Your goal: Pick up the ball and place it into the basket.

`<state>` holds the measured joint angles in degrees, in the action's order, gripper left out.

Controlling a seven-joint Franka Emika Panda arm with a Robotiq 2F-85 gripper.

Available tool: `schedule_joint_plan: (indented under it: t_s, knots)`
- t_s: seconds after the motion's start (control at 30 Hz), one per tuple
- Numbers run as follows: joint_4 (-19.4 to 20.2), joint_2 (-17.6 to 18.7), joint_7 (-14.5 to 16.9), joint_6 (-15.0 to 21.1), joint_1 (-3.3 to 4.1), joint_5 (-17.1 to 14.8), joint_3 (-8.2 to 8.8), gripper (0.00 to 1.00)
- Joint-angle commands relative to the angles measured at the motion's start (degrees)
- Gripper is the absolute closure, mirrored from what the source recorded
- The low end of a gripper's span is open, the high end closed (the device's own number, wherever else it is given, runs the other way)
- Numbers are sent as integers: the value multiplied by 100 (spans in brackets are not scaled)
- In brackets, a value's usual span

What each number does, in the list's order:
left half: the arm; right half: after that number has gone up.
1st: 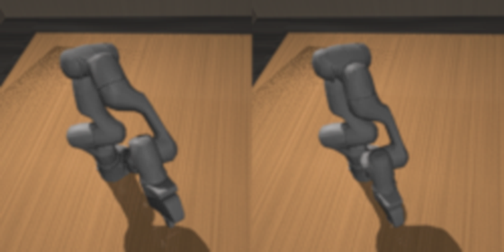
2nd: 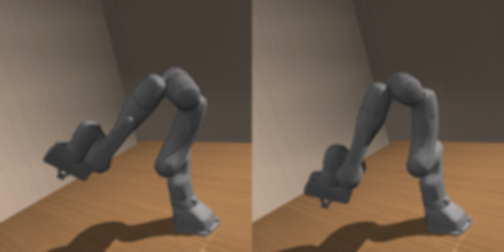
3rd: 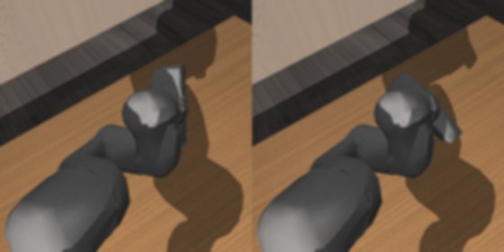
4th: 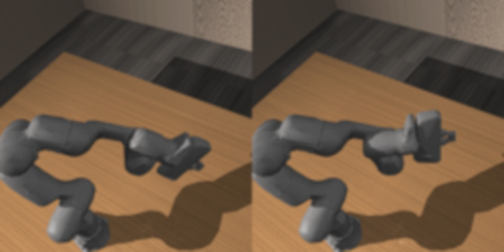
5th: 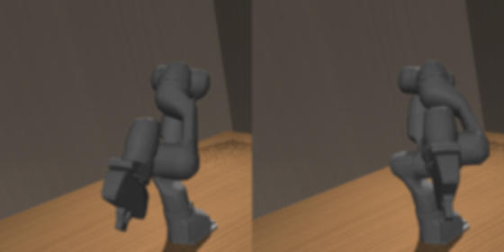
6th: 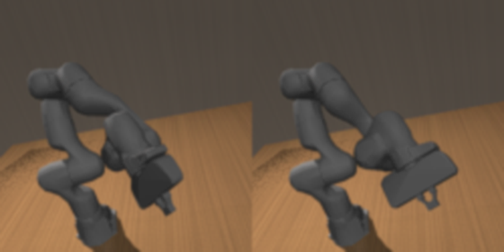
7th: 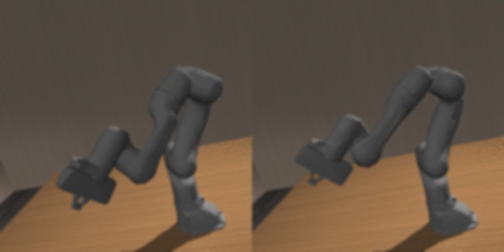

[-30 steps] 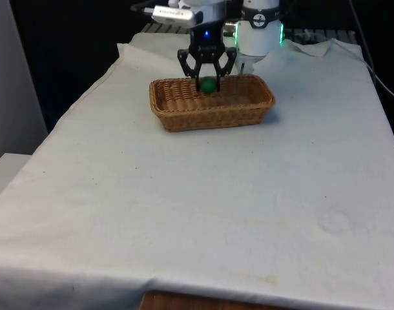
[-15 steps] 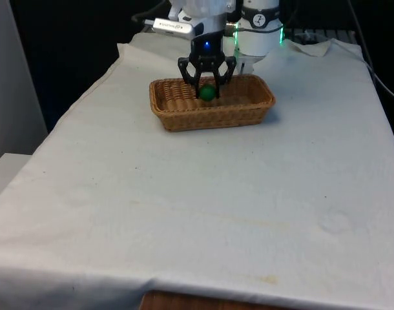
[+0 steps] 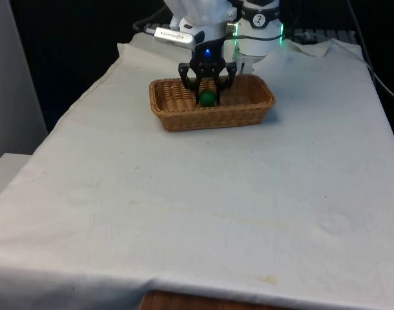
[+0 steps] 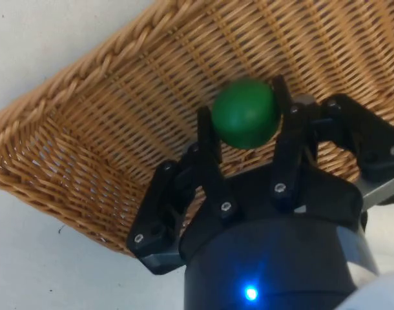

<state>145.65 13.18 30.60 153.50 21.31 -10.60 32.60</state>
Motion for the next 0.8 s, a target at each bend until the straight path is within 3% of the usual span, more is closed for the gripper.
schedule_joint_plan:
  t_s: [0.0,0.03,0.07,0.1,0.3,0.6,0.63,0.67,0.77]
  knots:
    - [0,0,-6,0,0,0,0,79]
    - [17,-34,6,6,-6,-29,-11,79]
    - [17,-34,0,0,-6,-29,-11,71]
    - [17,-34,-6,0,-6,-23,-6,54]
    - [0,-11,-11,-6,0,0,0,3]
    - [57,-183,-92,-69,34,109,80,0]
    - [11,-86,-11,-34,0,0,11,0]
    - [74,-235,-109,-86,40,132,97,0]
    - [132,-390,-149,-120,46,189,120,0]
